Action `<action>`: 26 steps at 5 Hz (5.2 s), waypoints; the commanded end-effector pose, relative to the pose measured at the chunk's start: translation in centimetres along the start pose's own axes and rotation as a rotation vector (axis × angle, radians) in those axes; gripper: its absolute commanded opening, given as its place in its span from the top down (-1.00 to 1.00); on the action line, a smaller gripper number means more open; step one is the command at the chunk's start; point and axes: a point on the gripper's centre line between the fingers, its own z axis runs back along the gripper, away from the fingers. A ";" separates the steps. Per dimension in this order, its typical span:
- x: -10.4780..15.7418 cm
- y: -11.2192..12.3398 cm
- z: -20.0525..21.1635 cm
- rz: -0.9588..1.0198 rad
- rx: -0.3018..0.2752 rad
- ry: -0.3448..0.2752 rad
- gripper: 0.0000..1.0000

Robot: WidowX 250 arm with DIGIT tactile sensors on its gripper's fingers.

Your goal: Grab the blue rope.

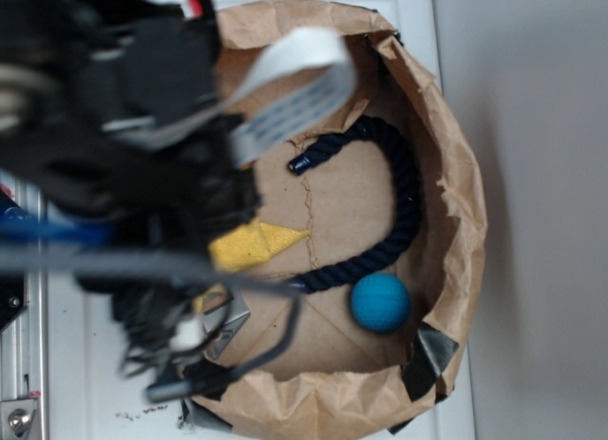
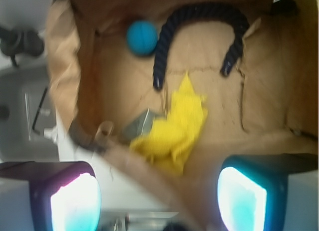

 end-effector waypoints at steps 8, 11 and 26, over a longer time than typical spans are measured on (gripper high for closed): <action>3.5 1.1 -11.1 0.028 0.022 -0.102 -1.00; 5.7 0.0 -14.6 0.056 0.038 -0.121 -1.00; 5.0 0.0 -1.9 0.225 0.045 -0.079 1.00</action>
